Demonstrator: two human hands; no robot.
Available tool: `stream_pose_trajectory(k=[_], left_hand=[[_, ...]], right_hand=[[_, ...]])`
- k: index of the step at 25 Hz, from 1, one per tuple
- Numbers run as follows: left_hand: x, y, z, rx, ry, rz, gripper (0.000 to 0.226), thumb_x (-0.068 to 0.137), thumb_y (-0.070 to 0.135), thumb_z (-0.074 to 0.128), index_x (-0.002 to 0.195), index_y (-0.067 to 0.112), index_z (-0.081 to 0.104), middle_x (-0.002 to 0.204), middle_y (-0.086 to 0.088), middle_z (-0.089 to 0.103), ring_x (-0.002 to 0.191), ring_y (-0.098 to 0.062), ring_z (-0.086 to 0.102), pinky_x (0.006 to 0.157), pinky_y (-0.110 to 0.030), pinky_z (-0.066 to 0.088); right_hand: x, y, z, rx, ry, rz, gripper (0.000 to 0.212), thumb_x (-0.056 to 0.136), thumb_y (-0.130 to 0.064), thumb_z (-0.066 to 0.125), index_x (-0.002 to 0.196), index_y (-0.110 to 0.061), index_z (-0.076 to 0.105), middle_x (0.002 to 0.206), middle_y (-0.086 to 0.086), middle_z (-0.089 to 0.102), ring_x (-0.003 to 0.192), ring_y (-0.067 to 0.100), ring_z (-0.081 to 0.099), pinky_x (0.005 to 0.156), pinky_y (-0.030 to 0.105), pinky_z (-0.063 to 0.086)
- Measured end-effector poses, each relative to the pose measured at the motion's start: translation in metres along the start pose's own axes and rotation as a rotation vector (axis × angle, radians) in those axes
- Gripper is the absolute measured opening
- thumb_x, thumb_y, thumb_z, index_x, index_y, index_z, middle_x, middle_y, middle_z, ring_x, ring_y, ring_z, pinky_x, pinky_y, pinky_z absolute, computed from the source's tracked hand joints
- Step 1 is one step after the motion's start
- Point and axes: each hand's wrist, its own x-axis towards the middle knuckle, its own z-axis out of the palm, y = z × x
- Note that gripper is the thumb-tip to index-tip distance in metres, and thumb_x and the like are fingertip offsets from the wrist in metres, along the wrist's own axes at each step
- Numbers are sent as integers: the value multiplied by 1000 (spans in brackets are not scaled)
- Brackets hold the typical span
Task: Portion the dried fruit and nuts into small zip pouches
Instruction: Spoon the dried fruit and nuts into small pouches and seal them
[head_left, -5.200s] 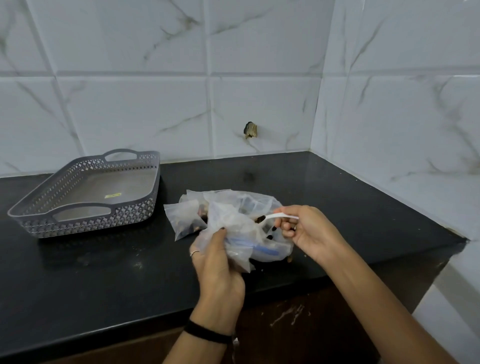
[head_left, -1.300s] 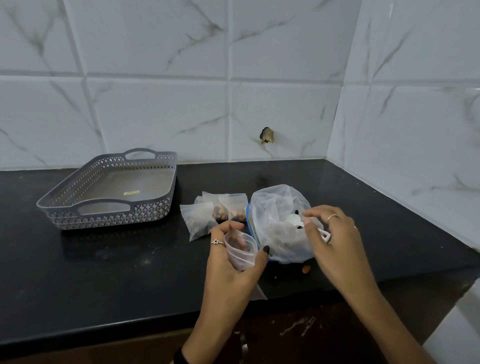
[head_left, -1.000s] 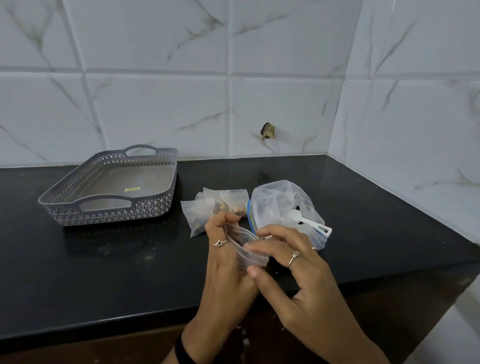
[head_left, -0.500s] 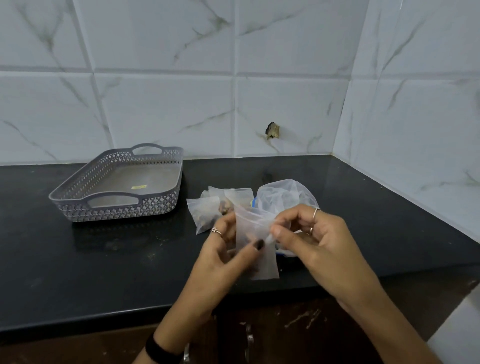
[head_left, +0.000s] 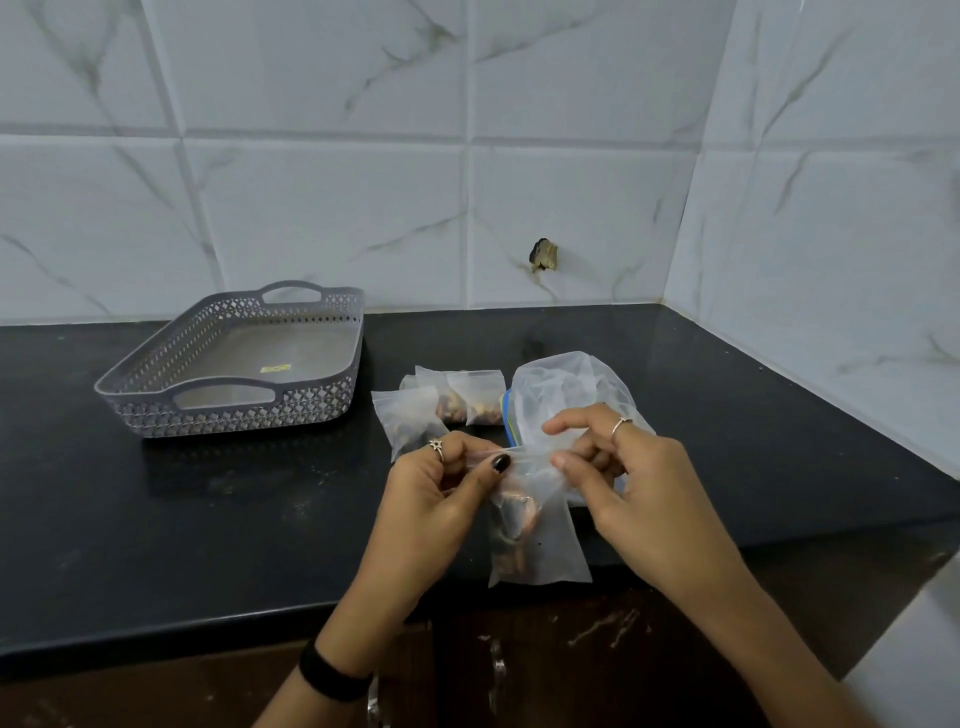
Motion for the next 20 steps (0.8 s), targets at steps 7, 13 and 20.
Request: stream_pose_trajectory(k=[7,13,20], left_hand=[[-6,0,-4,177,0,29,15,92,6,59,83,16,66,74,7,70,68,-4,66,62,-18,51],[-12,0,-5,-3,-14,8,7,87,10,63,82,6,66,73,-1,70,68,-8,66,63,-18,51],[-17,2,-13,-250,8,-73,11,79,18,62,74,12,70,73,-6,70,71,-14,66,66,-21,53]], right_hand=[[2,7,9,121,-135,110,5,86,-21,66,81,-22,66,80,-5,63,73,14,57,67,22,47],[5,5,14,319,-189,176,22,86,-10,63,65,-17,59,61,-5,52,59,9,44,63,24,40],[4,3,22,552,-183,229,10,87,-17,64,79,-12,69,82,10,68,83,22,62,87,37,49]])
